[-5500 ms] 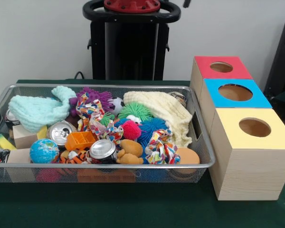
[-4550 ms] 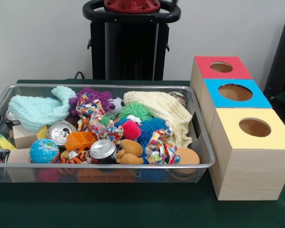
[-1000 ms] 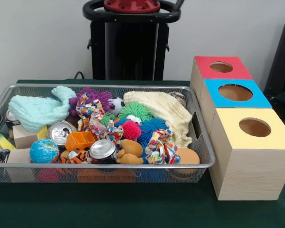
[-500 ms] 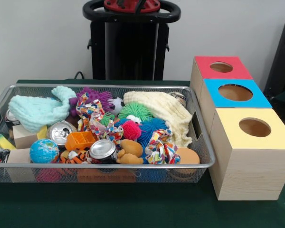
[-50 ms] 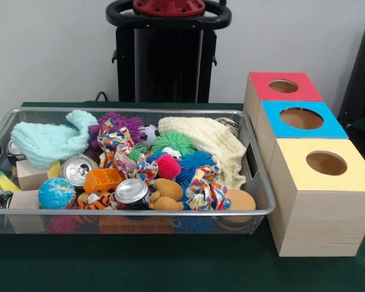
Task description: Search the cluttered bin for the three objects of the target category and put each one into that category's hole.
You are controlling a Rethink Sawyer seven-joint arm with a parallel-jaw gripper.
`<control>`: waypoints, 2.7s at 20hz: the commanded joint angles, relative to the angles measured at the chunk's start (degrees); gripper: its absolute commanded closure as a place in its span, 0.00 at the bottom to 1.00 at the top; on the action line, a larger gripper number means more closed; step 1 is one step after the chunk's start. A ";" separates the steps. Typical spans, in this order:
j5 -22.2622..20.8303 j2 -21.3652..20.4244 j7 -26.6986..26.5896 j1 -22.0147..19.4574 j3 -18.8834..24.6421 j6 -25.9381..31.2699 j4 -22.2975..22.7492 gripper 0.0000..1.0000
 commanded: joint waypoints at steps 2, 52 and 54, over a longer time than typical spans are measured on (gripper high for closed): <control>-22.88 -5.48 -2.72 4.67 -7.18 -9.55 -5.21 0.00; -31.61 25.94 17.81 29.69 -30.46 -54.16 -11.36 0.00; -27.09 28.13 17.08 27.48 -30.61 -60.73 -8.33 0.00</control>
